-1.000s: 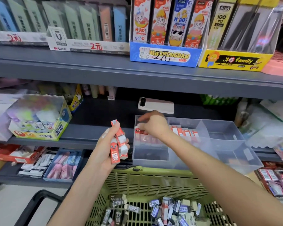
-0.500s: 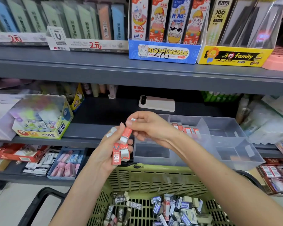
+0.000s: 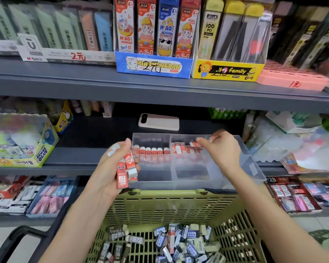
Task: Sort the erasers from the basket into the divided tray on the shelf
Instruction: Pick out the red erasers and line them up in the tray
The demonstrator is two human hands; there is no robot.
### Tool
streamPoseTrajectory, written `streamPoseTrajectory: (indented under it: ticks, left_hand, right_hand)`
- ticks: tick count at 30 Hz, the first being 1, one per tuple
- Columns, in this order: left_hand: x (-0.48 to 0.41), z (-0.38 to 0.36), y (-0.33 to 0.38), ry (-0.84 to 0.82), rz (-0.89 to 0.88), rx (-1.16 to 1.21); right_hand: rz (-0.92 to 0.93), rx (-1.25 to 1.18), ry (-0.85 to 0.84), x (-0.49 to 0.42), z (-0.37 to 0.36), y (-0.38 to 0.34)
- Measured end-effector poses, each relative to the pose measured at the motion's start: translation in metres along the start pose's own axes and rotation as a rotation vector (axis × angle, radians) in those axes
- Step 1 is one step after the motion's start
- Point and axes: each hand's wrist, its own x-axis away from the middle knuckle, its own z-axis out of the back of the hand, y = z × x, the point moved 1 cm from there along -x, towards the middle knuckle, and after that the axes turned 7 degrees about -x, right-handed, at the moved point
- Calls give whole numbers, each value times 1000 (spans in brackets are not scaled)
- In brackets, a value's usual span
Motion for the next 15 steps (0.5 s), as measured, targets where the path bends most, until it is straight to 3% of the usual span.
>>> streamPoseTrajectory:
  ticks: [3, 8, 12, 15]
  left_hand:
    - [1, -6, 0, -28, -7, -2]
    - [1, -12, -3, -31, -9, -61]
    - [0, -14, -6, -39, 9, -53]
    - [0, -15, -8, -49, 23, -34]
  right_hand:
    - [32, 191, -60, -9, -17, -3]
    - [35, 284, -87, -11, -27, -7]
    - [160, 519, -215, -18, -26, -8]
    - [106, 523, -286, -26, -23, -12]
